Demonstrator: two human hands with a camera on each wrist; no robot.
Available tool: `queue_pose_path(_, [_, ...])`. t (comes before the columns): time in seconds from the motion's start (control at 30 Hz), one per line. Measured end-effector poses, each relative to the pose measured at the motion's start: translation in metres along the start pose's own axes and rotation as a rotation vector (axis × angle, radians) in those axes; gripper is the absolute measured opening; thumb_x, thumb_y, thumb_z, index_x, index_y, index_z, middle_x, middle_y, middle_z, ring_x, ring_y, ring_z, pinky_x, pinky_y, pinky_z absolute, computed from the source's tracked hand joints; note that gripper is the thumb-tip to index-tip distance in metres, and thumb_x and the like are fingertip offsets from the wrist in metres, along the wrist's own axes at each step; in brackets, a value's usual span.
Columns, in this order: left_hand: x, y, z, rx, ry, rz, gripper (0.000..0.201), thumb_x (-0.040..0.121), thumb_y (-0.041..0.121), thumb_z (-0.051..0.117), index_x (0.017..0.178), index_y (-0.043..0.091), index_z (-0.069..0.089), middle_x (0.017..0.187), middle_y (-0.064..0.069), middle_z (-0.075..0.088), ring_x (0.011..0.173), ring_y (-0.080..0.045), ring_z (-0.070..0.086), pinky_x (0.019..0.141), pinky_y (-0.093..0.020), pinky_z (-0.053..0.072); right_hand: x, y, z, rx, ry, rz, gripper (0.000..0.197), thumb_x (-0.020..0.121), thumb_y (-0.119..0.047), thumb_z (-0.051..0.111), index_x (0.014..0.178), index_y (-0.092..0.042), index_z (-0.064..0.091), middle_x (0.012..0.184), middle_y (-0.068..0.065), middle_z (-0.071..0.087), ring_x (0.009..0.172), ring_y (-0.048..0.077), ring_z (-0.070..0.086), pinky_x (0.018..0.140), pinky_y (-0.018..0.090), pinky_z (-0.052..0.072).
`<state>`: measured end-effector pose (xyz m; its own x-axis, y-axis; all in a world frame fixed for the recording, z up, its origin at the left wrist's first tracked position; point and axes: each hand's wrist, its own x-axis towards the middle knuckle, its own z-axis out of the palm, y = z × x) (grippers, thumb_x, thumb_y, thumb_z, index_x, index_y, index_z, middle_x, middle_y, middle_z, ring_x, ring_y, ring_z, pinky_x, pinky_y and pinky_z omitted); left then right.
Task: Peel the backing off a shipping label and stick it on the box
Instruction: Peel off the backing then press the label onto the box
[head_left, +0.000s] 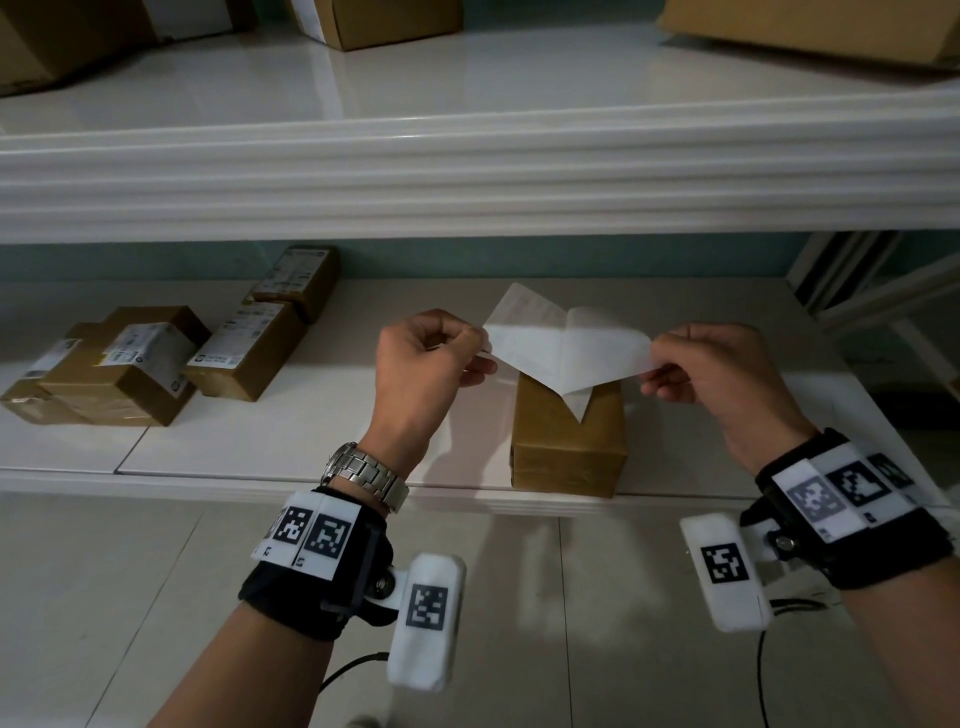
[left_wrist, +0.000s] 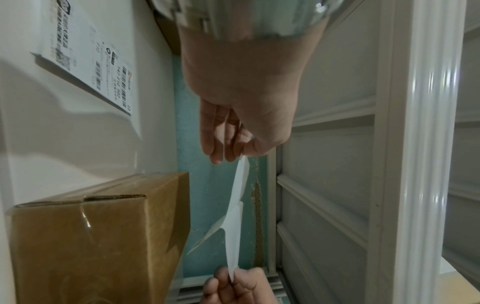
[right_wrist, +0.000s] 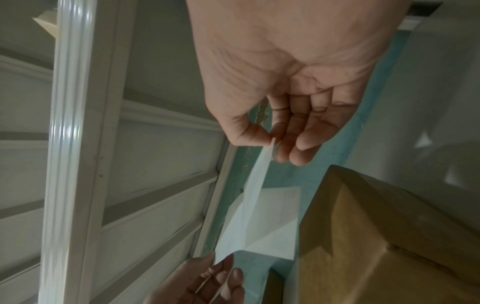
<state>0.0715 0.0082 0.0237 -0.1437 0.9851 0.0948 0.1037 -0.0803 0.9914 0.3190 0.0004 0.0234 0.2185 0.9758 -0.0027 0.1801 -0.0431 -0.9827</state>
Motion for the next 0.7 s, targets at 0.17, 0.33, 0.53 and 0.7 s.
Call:
queue_pose_path(0.17, [0.0001,0.0002,0.0002,-0.011,0.015,-0.008,0.012,0.093,0.005,0.066,0.088,-0.003,0.073,0.081,-0.012,0.075,0.073,-0.027,0.077,0.068,-0.031,0.062,0.0010,0.0002,-0.0021,-0.008,0.015,-0.005,0.019,0.086,-0.005,0.063,0.069,-0.008,0.068,0.055,0.002,0.070,0.050,0.013,0.064,0.050,0.019,0.050])
queue_pose_path(0.33, [0.0001,0.0014,0.0001,-0.022,0.043,-0.011,0.011,0.092,0.005,0.066,0.085,0.000,0.073,0.082,-0.014,0.075,0.072,-0.025,0.077,0.067,-0.029,0.062,0.0022,0.0013,-0.0026,-0.003,0.024,-0.005,0.022,0.085,-0.005,0.063,0.065,-0.010,0.067,0.054,0.002,0.069,0.050,0.013,0.064,0.049,0.019,0.050])
queue_pose_path(0.53, [-0.0007,0.0026,-0.0006,-0.038,0.075,-0.007,0.011,0.092,0.004,0.065,0.085,0.002,0.073,0.077,-0.009,0.075,0.073,-0.027,0.077,0.065,-0.026,0.060,0.0016,0.0005,-0.0028,0.008,0.032,-0.011,0.023,0.084,-0.004,0.063,0.063,-0.011,0.065,0.053,0.002,0.069,0.049,0.013,0.063,0.047,0.018,0.049])
queue_pose_path(0.7, [0.0001,0.0036,-0.0009,-0.055,0.101,-0.006,0.011,0.090,0.002,0.064,0.086,-0.003,0.072,0.073,-0.010,0.073,0.069,-0.025,0.076,0.063,-0.026,0.060,0.0018,-0.0011,-0.0030,0.023,0.045,-0.011,0.021,0.083,-0.002,0.063,0.063,-0.009,0.065,0.053,0.003,0.068,0.048,0.013,0.063,0.048,0.019,0.049])
